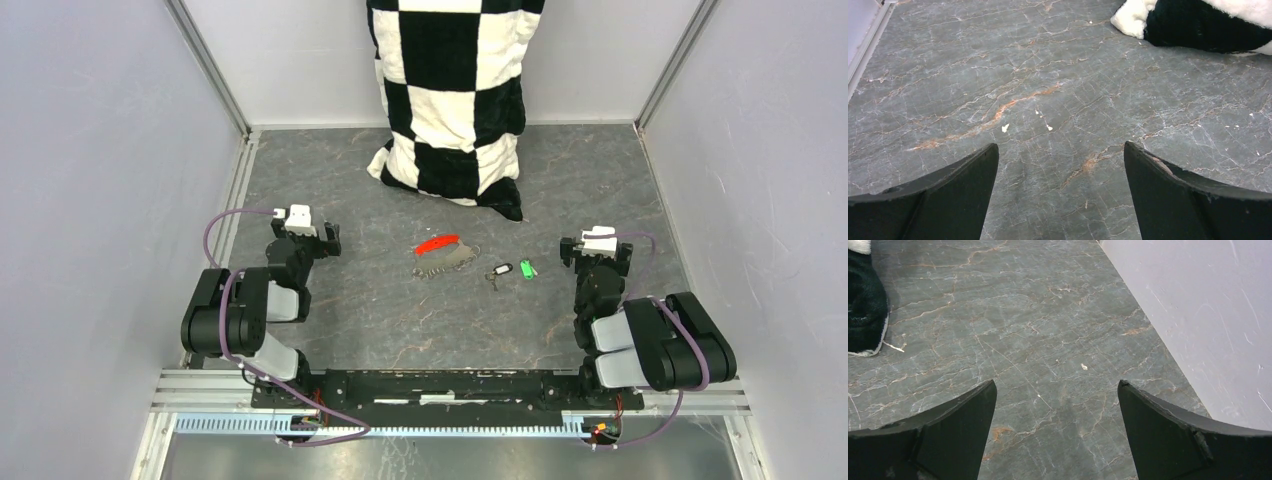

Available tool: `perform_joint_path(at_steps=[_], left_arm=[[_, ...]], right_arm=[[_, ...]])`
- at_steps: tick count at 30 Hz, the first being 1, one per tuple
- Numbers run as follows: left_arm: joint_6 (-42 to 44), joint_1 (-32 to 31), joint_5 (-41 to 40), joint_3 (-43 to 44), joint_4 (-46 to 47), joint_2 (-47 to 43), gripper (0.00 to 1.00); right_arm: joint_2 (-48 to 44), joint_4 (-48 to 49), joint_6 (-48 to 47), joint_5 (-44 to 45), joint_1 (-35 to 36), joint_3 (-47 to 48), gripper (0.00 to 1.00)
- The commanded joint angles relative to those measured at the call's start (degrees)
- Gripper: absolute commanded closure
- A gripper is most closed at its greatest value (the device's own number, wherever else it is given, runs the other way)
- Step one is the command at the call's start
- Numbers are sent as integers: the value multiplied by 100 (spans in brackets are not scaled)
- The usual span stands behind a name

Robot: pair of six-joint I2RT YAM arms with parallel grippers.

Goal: Put the keys on the keyring

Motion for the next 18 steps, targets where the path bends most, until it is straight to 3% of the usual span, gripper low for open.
perform_joint_path(at_steps=[1, 2, 4, 6, 8, 10, 12, 14, 16, 18], left_arm=[[-194, 18, -119, 0, 210, -36, 0], [-193, 15, -121, 3, 204, -36, 0], [-197, 21, -120, 7, 204, -36, 0], [-193, 22, -112, -3, 214, -42, 0], [-373, 26, -235, 16, 145, -171, 0], [-433, 30, -399, 408, -817, -542, 0], [-183, 26, -287, 1237, -2704, -821, 0], [90, 30, -225, 2150, -4677, -811, 0], [326, 30, -59, 2892, -5952, -693, 0], [489, 46, 359, 3350, -6769, -663, 0]], right_arm=[[-163, 351, 122, 152, -6, -514, 2], [-312, 43, 168, 388, 34, -396, 2], [-841, -2383, 580, 716, 73, 506, 2], [-940, -3913, 1236, 666, 71, 1449, 2], [-1053, -4166, 2120, 684, 64, 1677, 2], [-1112, -4466, 2727, 255, 41, 1883, 2], [-989, -4581, 2382, -1066, 45, 2100, 2], [-890, -4030, 2135, -2317, 52, 1982, 2], [-728, -3699, 2238, -3036, 97, 1953, 2], [-477, -3829, 2141, -3412, 284, 2200, 14]])
